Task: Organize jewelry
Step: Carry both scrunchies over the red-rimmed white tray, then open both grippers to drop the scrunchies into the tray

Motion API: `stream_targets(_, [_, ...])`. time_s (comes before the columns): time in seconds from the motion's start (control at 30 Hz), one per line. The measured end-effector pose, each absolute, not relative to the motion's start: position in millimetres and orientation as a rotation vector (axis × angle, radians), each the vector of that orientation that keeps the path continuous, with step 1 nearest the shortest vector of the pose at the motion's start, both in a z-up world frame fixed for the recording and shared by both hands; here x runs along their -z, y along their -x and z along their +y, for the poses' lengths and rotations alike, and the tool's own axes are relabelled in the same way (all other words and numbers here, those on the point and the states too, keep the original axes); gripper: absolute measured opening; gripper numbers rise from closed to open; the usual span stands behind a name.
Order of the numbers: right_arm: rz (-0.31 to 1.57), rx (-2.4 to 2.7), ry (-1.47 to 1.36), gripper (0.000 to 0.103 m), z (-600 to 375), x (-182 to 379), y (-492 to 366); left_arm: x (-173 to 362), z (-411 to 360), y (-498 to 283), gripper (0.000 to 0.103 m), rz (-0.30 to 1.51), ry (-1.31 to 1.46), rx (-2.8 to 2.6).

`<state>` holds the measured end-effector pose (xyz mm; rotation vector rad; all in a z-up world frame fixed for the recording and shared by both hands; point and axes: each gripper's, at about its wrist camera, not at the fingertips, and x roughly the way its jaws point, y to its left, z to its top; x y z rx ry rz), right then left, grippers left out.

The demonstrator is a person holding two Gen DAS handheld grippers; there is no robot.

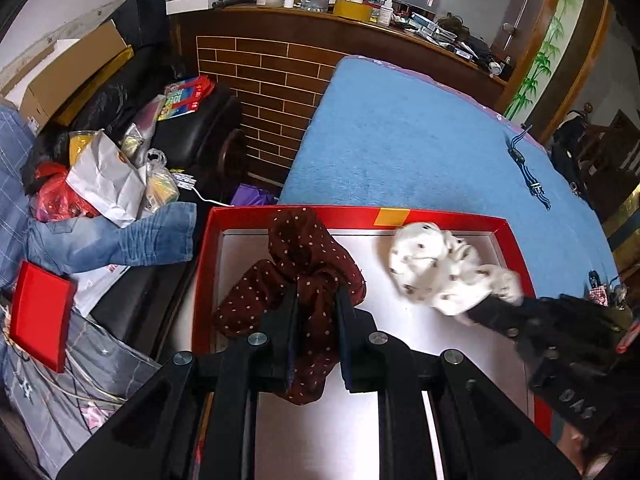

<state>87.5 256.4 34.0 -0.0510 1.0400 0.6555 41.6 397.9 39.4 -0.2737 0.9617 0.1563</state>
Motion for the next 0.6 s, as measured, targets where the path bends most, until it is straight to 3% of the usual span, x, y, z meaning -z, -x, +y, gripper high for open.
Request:
stream_targets(0.1, [1.046,-0.648,0.05,0.017,260.6,-27.2,-92.5,-39.3,398.1,-40.8,0.019,0.952,0.271,-0.16])
stream_targets(0.2, [1.062,-0.649,0.037,0.024,262.1,-19.9,-95.7,-37.9,401.1,-39.4,0.035,0.949,0.286,-0.165])
stream_targets(0.3, [1.075,-0.657,0.01,0.032,257.0,-20.2,-95.7,-40.6,402.2,-35.2,0.042,0.94,0.3,-0.16])
stream_targets(0.4, [1.041,-0.656,0.003,0.051,245.4,-31.7,-90.2,-49.4,400.0,-27.9,0.043,0.925,0.297,-0.166])
stream_targets(0.6, [0.991,-0.668,-0.087,0.051,202.4,-55.9,-70.6,-76.9,377.2,-4.0,0.043,0.862,0.294,-0.15])
